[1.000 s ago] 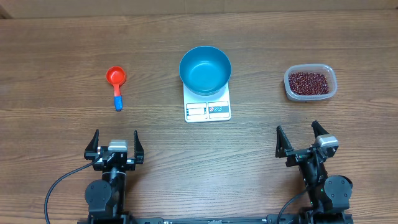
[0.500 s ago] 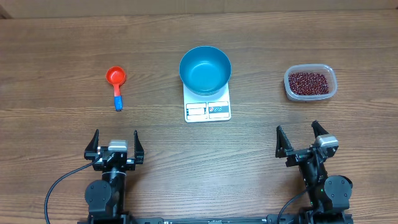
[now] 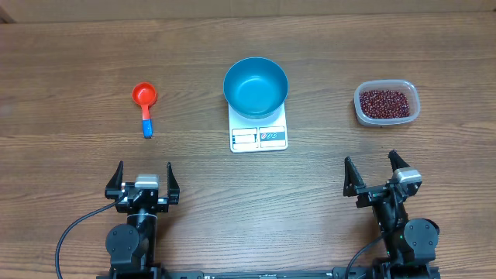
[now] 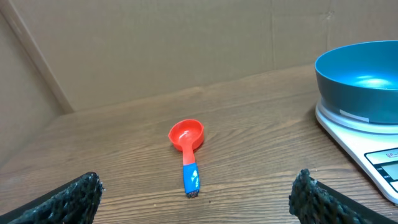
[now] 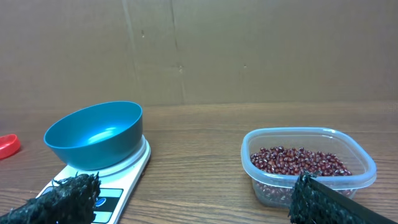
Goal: Scoop item into bowl and weigh 150g on scale
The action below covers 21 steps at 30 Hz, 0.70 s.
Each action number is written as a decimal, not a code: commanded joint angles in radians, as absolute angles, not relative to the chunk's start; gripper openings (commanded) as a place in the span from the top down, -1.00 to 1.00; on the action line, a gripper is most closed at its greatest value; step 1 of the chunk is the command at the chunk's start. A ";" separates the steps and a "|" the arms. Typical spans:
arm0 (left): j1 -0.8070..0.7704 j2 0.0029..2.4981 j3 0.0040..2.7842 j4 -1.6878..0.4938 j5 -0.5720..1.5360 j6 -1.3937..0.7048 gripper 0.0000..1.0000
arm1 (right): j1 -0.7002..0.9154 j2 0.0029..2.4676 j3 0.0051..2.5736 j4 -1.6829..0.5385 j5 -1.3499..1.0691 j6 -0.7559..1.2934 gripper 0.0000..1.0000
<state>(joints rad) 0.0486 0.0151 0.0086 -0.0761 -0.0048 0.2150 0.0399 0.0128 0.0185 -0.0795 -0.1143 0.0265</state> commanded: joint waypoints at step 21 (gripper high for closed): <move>0.056 0.009 0.006 -0.078 0.038 -0.008 -0.99 | 0.044 0.003 0.008 -0.076 -0.101 0.033 -1.00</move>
<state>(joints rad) 0.0486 0.0147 0.0086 -0.0769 0.0139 0.0296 0.0399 0.0128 0.0185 -0.0799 -0.1143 0.0265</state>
